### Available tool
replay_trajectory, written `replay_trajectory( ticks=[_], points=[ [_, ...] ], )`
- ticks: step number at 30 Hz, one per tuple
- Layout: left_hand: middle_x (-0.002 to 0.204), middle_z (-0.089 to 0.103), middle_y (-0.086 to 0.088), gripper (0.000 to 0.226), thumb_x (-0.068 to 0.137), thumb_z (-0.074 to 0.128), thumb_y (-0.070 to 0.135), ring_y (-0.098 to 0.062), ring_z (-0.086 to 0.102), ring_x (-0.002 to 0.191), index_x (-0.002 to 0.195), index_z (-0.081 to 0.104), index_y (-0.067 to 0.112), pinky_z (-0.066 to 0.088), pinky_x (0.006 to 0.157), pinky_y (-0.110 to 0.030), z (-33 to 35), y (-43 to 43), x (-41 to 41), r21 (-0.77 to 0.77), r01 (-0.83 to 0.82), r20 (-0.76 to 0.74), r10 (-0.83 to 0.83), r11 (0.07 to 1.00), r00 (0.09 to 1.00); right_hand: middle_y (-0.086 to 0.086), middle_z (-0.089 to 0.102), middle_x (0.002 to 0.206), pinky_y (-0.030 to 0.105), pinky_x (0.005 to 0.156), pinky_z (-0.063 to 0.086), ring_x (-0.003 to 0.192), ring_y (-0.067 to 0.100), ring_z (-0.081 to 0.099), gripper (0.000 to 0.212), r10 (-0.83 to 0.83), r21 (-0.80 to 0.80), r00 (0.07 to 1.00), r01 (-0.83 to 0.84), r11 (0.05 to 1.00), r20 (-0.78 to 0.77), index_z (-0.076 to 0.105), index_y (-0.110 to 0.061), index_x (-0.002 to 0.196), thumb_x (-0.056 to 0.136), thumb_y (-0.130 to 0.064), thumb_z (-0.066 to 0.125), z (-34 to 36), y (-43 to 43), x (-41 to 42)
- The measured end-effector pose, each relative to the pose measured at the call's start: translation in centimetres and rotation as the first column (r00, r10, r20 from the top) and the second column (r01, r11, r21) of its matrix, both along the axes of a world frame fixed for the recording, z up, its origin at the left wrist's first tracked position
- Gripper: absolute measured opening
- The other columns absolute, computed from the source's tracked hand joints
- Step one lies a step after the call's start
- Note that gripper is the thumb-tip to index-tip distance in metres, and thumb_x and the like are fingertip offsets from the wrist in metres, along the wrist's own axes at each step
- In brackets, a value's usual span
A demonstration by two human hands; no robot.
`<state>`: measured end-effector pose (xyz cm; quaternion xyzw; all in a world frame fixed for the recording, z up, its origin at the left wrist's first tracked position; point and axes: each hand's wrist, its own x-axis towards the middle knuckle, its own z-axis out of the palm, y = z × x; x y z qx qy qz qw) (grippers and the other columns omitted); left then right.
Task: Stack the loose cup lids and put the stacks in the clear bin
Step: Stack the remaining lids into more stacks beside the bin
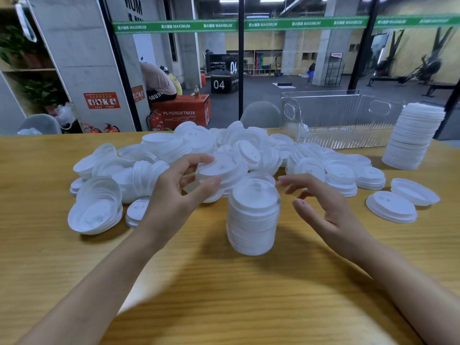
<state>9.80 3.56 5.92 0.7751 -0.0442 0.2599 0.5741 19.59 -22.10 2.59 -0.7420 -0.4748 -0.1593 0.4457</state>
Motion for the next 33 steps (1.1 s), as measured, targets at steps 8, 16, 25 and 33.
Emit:
replay_trajectory(
  ticks=[8,16,25,33],
  points=[
    [0.126,0.061,0.021,0.045,0.070,0.067,0.056,-0.001,0.048,0.127,0.112,0.064,0.041,0.035,0.112,-0.040,-0.2,-2.9,0.0,0.186,0.094,-0.097,-0.077,0.978,0.992,-0.017,0.057,0.124,0.016,0.091,0.041,0.116,0.014,0.055,0.033,-0.010,0.053,1.000,0.010,0.999,0.006,0.054,-0.027,0.128,0.097,-0.035,0.046,0.1,0.0,-0.1],
    [0.130,0.056,0.022,0.046,0.071,0.067,0.057,-0.002,0.044,0.130,0.114,0.062,0.039,0.033,0.112,-0.035,-1.0,-3.0,-0.2,0.253,0.129,-0.125,-0.100,0.959,0.987,-0.010,0.056,0.132,0.018,0.095,0.040,0.124,0.016,0.052,0.035,0.014,0.005,0.999,-0.014,1.000,0.038,0.055,-0.025,0.130,0.100,-0.040,0.044,0.1,0.0,-0.2],
    [0.129,0.055,0.026,0.047,0.073,0.066,0.056,0.001,0.044,0.129,0.116,0.061,0.037,0.034,0.107,-0.026,-1.3,-2.7,0.0,0.284,0.127,-0.122,-0.095,0.950,0.988,-0.008,0.059,0.131,0.026,0.105,0.037,0.127,0.018,0.052,0.038,0.027,-0.022,0.998,-0.026,0.999,0.060,0.063,-0.023,0.124,0.103,-0.043,0.038,0.2,0.1,-0.3],
    [0.128,0.056,0.026,0.048,0.076,0.061,0.059,0.002,0.045,0.127,0.119,0.060,0.037,0.034,0.104,-0.021,-1.6,-2.9,0.1,0.284,0.111,-0.107,-0.083,0.952,0.991,-0.007,0.059,0.132,0.025,0.101,0.040,0.127,0.018,0.052,0.037,0.014,-0.034,0.998,-0.012,0.999,0.056,0.062,-0.023,0.126,0.101,-0.039,0.042,0.1,0.0,-0.3]
  ],
)
